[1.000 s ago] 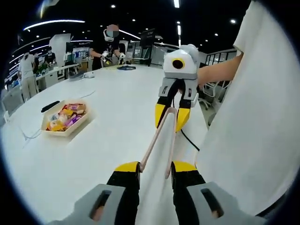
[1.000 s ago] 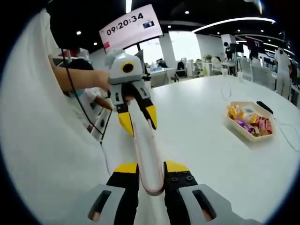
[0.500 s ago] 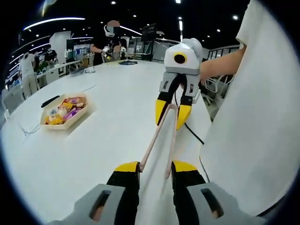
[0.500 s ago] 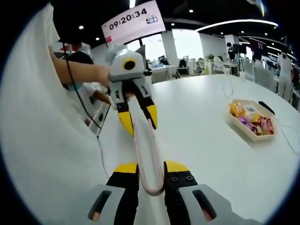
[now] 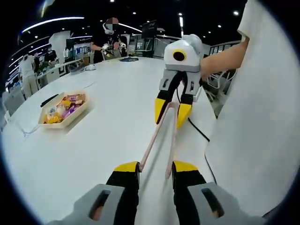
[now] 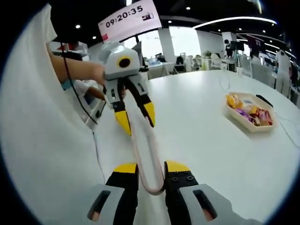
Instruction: Place the target food into the container with the food tongs after gripping and lifting it, then release it inside without dropping or visibly crushing the food.
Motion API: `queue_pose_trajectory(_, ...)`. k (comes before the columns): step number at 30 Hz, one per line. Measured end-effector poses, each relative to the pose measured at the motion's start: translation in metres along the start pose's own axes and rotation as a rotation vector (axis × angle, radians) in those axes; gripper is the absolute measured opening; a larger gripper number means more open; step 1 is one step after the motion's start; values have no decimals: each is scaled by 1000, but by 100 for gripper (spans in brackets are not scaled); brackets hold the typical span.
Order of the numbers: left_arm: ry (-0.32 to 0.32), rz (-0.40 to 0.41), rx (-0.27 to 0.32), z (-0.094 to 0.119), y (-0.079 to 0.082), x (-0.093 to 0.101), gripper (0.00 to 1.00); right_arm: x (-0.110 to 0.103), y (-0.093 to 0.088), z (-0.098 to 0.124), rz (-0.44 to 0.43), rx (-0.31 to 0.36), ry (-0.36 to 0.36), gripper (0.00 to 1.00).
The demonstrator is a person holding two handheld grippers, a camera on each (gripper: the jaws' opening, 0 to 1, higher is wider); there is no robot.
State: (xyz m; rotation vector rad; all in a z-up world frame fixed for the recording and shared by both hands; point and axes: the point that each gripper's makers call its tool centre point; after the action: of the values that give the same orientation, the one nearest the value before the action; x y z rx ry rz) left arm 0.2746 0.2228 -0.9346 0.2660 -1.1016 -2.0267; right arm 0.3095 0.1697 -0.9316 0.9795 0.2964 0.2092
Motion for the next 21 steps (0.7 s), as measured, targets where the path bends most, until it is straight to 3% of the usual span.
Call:
queue_pose_trajectory(11, 14, -28, -31, -15, -3, -18, 26, 21, -9, -6, -8, -31, -21, 21)
queue_pose_trajectory(21, 34, -34, -64, -22, -13, -24, 28, 27, -18, -14, 4, -63, -14, 21)
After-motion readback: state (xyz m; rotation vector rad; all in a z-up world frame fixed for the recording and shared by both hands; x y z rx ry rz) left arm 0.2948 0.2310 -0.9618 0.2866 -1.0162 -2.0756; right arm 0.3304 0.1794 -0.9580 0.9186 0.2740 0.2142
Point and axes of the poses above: the point that each gripper's makers call its tool centre point, and the gripper's own axes: z roughly backward along the fingers, x roughly to its right, y roughly out of its top, and after that the axes turned 4 degrees about -y, right-handed
